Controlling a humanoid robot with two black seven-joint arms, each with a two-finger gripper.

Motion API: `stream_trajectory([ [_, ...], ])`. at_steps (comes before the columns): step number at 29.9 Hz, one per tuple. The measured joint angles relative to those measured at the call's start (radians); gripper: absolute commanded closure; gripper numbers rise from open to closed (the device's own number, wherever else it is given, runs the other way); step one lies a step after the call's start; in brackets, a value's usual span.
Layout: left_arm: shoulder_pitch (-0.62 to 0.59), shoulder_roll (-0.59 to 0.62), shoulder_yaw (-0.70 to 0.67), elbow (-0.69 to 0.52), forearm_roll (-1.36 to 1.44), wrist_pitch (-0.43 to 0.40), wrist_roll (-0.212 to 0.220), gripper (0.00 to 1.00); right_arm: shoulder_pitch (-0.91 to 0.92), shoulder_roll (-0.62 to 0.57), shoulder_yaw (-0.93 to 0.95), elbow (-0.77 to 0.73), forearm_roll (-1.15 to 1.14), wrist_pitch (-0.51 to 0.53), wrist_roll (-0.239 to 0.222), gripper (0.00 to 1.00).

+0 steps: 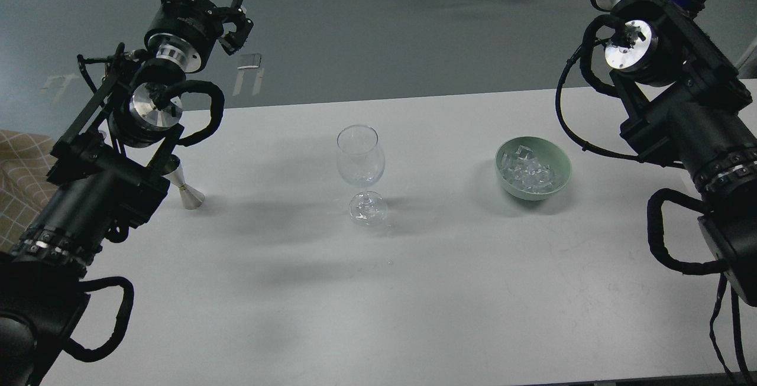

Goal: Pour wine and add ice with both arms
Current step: 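Lower the left gripper down to the silver jigger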

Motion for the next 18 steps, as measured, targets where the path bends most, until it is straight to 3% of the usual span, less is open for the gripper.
stream_trajectory([
  [3,0.106,0.076,-0.003,-0.134,-0.065,0.052,0.0,0.02,-0.001,0.0,-0.001,0.0,0.0,0.0,0.0,0.0],
  [9,0.319,0.228,-0.038,-0.356,-0.187,0.056,-0.006,0.02,-0.01,-0.001,-0.002,-0.002,0.0,0.001,0.0,0.0],
  [18,0.678,0.211,-0.27,-0.593,-0.202,0.048,0.001,0.02,-0.008,0.002,-0.004,-0.009,-0.001,0.002,0.0,0.0],
])
